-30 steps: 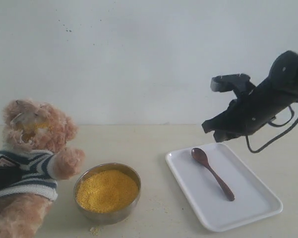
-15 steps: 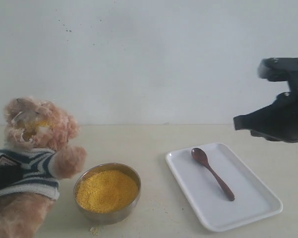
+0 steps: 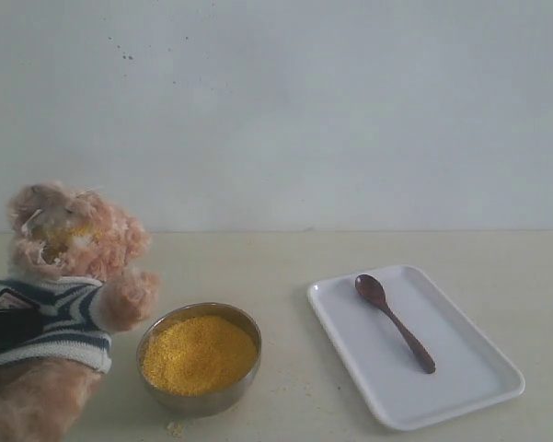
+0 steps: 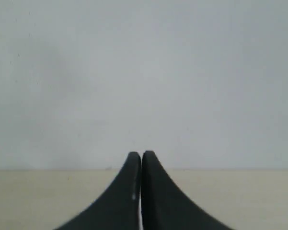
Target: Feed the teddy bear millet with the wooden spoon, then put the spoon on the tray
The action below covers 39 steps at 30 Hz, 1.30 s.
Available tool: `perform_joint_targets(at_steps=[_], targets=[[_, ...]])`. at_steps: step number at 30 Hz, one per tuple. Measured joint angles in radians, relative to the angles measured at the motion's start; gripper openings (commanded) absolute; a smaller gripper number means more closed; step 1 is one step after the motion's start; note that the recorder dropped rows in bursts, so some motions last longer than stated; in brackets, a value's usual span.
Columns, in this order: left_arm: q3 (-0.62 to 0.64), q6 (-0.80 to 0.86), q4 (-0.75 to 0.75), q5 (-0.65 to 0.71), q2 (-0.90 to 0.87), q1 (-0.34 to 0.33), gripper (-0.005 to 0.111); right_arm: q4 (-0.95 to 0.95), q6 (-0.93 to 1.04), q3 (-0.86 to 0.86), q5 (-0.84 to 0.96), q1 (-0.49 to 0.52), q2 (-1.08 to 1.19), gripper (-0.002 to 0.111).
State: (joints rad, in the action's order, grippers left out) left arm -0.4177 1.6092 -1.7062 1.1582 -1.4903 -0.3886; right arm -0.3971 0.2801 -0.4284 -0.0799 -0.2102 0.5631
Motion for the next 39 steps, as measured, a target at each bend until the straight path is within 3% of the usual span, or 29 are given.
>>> perform_joint_targets(at_steps=[5,7,11,17,33,39], targets=[[0.0,0.0,0.004,0.002,0.0,0.0,0.004,0.0,0.171,0.126,-0.307,0.0,-0.06,0.0],[0.0,0.0,0.006,0.002,0.0,0.0,0.004,-0.015,0.356,0.173,-0.433,0.0,-0.025,0.0],[0.0,0.0,0.012,0.002,0.0,0.0,0.004,-0.092,0.416,0.241,-0.456,0.0,0.026,0.0],[0.0,-0.004,0.001,0.005,0.0,0.0,0.004,-0.103,0.205,0.255,-0.451,0.0,0.028,0.0],[0.0,-0.026,0.002,0.009,0.0,0.0,0.004,-0.104,0.189,0.255,-0.451,0.0,0.028,0.0],[0.0,-0.026,0.012,0.009,0.0,0.0,0.004,-0.106,0.189,0.258,-0.432,0.0,-0.076,0.0]])
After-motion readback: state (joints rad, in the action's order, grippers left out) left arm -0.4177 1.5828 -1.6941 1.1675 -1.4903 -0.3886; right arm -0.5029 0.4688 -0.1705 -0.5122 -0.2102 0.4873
